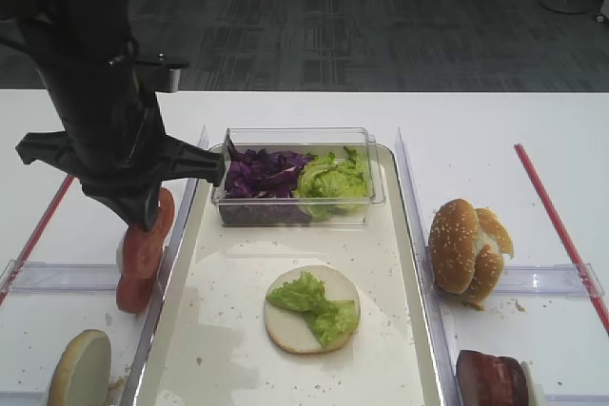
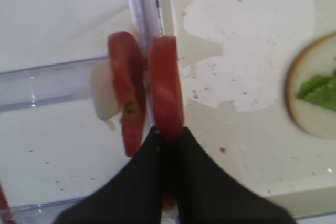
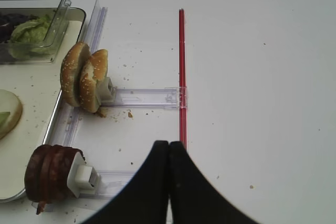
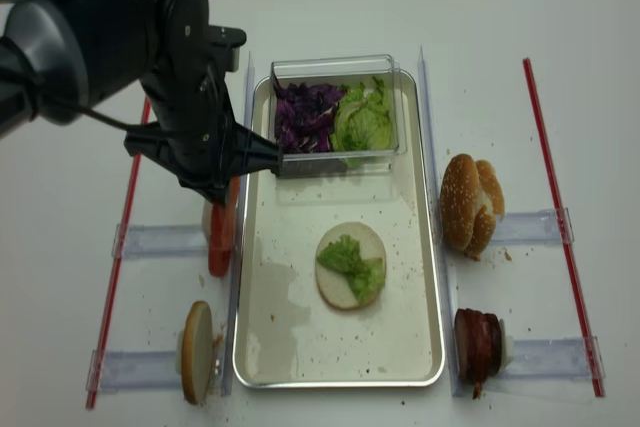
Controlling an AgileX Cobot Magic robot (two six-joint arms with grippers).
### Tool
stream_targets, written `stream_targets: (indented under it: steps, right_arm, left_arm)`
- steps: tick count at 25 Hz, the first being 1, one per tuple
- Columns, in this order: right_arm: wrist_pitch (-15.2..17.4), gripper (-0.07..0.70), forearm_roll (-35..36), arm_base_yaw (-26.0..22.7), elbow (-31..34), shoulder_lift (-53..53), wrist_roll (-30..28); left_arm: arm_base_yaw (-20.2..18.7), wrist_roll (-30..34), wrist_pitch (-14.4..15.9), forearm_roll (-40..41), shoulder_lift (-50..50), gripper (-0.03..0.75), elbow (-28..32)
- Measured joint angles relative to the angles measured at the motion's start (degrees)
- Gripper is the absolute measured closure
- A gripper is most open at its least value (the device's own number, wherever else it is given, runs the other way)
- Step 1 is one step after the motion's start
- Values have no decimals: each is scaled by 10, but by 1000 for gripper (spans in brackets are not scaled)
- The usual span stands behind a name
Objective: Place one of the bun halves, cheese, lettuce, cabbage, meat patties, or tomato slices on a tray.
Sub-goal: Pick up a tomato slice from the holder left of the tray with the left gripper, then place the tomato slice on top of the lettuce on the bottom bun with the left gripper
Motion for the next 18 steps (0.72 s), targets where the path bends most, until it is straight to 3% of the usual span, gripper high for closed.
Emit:
stream_targets:
  steps: [5, 11, 14, 18]
  right_arm:
    - [0, 595, 0, 0, 0, 0, 0]
    - [0, 595, 0, 0, 0, 0, -3]
    - [0, 595, 0, 0, 0, 0, -3]
    - [0, 595, 0, 0, 0, 0, -3]
  left_arm:
    - [0, 114, -7, -144, -1, 708, 0]
    - [0, 303, -13, -395, -1, 708, 0]
    - [0, 357, -8, -470, -1, 709, 0]
    - [0, 379, -4, -498, -1, 709, 0]
